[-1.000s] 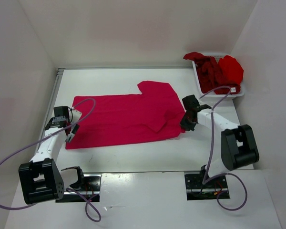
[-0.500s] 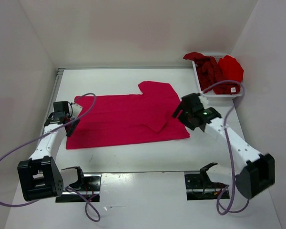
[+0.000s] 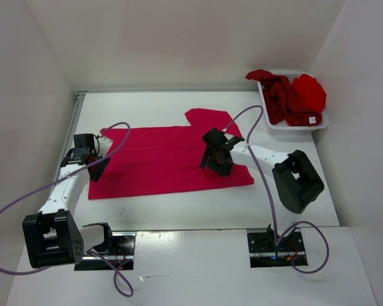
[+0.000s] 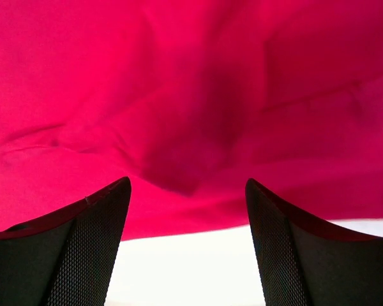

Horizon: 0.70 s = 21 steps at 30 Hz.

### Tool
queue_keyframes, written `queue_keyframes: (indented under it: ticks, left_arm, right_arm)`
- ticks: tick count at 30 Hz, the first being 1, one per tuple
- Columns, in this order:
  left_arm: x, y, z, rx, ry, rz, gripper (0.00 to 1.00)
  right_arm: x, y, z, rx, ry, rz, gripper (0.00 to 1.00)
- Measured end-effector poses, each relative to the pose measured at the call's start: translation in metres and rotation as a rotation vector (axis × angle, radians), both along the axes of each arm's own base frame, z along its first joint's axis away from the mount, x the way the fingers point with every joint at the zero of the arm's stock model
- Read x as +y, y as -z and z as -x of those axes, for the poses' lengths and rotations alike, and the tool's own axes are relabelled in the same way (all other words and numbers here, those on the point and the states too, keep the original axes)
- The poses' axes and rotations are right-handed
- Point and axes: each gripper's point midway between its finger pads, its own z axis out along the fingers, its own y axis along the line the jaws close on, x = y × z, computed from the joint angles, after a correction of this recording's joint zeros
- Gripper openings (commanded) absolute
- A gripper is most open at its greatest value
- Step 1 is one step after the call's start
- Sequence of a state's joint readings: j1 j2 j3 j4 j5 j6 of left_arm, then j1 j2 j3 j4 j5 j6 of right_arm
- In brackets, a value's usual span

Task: Fold and stack the t-shirts
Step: Fold the flattened tshirt in 1/3 of the way

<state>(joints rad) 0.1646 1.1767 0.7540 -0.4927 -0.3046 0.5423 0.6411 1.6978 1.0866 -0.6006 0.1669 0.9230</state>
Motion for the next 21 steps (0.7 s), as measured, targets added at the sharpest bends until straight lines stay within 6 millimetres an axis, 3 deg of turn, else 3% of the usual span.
queue_keyframes:
  ticks: [8,12,21]
  left_arm:
    - [0.001,-0.005,-0.003,-0.009,-0.001,-0.005,0.78]
    - [0.002,-0.007,-0.004,-0.014,-0.002,-0.007,0.78]
    - [0.003,-0.004,-0.004,0.002,-0.005,-0.010,0.78]
  right_arm:
    - [0.021,0.006,-0.026,-0.025,-0.029,-0.020,0.80]
    - [0.020,0.017,-0.027,-0.007,-0.031,0.004,0.81]
    - [0.019,0.011,-0.035,-0.037,-0.053,0.018,0.82]
